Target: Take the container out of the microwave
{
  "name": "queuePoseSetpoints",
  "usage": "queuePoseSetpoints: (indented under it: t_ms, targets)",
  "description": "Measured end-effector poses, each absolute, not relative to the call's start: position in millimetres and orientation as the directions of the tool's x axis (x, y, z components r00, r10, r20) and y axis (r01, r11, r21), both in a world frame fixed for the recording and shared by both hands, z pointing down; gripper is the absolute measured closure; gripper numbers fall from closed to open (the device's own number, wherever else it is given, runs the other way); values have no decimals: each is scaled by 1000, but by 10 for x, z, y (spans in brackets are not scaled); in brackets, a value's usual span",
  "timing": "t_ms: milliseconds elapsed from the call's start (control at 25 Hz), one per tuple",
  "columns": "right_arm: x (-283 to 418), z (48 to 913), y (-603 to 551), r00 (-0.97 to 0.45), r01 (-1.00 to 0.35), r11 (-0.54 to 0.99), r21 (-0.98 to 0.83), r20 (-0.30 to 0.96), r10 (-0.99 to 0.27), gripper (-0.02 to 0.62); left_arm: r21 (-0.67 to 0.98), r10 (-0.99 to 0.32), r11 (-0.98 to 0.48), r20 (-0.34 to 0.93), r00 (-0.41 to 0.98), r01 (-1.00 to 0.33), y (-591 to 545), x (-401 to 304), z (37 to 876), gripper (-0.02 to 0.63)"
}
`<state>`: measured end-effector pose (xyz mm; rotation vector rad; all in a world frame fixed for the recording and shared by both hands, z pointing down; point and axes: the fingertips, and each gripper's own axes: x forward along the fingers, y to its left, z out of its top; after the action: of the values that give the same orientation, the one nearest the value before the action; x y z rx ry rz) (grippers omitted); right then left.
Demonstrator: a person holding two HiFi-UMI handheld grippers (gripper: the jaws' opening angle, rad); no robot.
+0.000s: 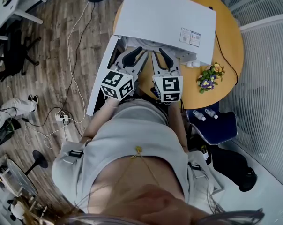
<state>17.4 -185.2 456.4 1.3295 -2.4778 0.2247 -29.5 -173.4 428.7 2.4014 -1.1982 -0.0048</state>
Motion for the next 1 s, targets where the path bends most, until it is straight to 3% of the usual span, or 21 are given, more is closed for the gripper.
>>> queuePoseSetpoints:
  t_ms: [1000]
  targets:
    - [104, 5410, -2217, -461, -801, 585, 127, 494, -737, 489, 423, -742, -460, 300, 600, -781, -1672, -431, 4656, 505]
